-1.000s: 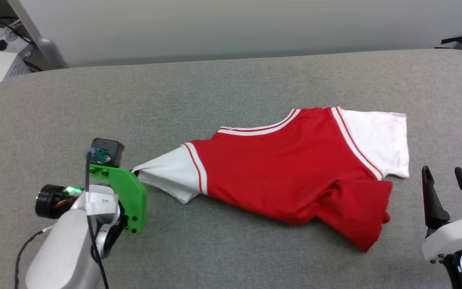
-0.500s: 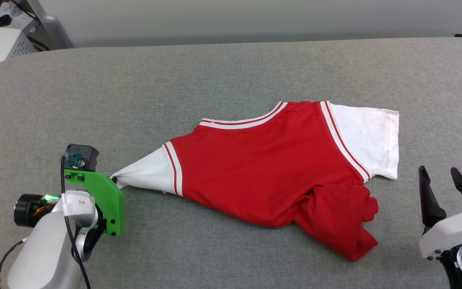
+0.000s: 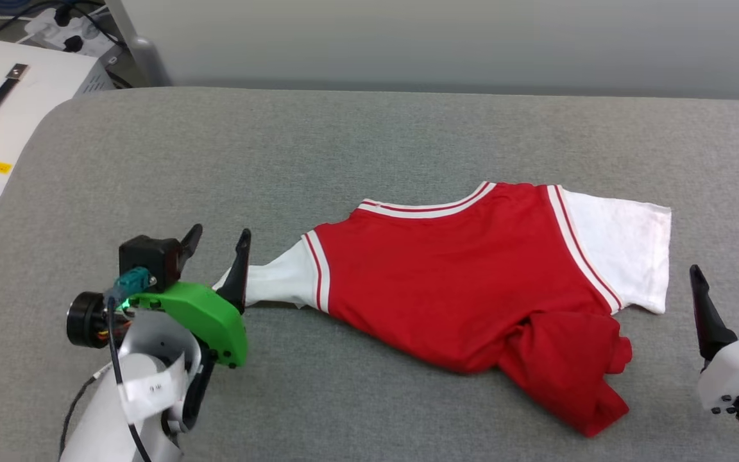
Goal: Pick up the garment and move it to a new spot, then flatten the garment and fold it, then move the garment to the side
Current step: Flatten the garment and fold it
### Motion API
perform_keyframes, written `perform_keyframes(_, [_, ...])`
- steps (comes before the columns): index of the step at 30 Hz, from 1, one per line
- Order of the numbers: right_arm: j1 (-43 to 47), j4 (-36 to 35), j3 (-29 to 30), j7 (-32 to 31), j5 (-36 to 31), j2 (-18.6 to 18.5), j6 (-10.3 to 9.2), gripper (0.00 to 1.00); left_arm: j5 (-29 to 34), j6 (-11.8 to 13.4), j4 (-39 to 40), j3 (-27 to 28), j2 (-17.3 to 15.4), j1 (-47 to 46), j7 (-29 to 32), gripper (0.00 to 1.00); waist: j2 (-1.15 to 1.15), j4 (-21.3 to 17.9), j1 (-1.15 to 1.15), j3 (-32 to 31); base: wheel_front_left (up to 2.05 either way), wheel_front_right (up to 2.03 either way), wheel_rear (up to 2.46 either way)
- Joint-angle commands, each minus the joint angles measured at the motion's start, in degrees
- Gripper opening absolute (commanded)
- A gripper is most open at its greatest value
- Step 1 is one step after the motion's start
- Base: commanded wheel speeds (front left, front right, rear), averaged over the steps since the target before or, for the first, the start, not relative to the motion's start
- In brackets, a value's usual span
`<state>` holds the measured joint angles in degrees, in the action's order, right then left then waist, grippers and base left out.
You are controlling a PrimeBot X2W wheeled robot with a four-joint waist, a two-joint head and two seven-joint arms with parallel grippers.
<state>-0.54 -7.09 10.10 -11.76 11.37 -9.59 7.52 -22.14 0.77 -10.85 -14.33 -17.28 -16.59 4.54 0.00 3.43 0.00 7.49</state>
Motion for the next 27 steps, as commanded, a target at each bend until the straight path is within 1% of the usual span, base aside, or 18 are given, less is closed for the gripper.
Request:
perform_keyframes(1, [0.0,-0.5,0.1,-1.6,0.0,-1.4,-0.03,1.00,0.8,0.5,1.7,-0.1,0.7,1.6,-2.1,1.00,0.00,2.4,0.00,-0.6,0.00,0.00,0.00])
perform_keyframes(4, [-1.6,-0.5,-0.7,-6.5,0.8,-4.6,-0.03,1.00,1.6,1.2,5.2,-0.5,1.6,3.4,-6.0,1.00,0.00,4.0,0.00,0.2,0.00,0.00,0.00])
perform_keyframes(9, [-6.8,1.7,-2.8,-19.3,5.6,-11.1,-0.03,1.00,3.0,1.6,9.3,-1.6,2.7,5.5,-11.9,1.00,0.00,6.7,0.00,2.8,0.00,0.00,0.00])
perform_keyframes(13, [-12.2,4.9,-3.6,-28.9,9.4,-16.1,-0.03,1.00,3.5,1.2,10.3,-2.8,3.4,6.0,-13.9,1.00,0.00,9.0,0.00,5.4,0.00,0.00,0.00])
perform_keyframes(15, [-15.0,6.8,-3.5,-32.7,10.3,-18.3,-0.03,1.00,3.7,1.1,10.6,-3.2,3.6,5.8,-14.4,1.00,0.00,10.1,0.00,6.9,0.00,0.00,0.00])
perform_keyframes(17, [-17.7,8.9,-3.1,-35.9,11.2,-19.7,-0.03,1.00,3.7,1.2,10.8,-3.4,3.8,5.4,-14.8,1.00,0.00,11.2,0.00,8.4,0.00,0.00,0.00])
perform_keyframes(21, [-22.2,13.4,-2.0,-39.9,11.9,-21.5,-0.03,1.00,3.8,1.2,11.0,-3.7,4.2,4.5,-15.2,1.00,0.00,13.2,0.00,11.2,0.00,0.00,0.00])
perform_keyframes(24, [-24.8,16.8,-1.0,-40.9,11.5,-22.6,-0.03,1.00,3.8,1.1,11.2,-3.9,4.4,3.7,-15.7,1.00,0.00,14.5,0.00,13.0,0.00,0.00,0.00])
perform_keyframes(27, [-26.6,19.3,-0.1,-41.1,11.2,-23.0,-0.03,1.00,3.7,1.0,11.3,-4.1,4.6,3.2,-16.0,1.00,0.00,15.4,0.00,14.2,0.00,0.00,0.00])
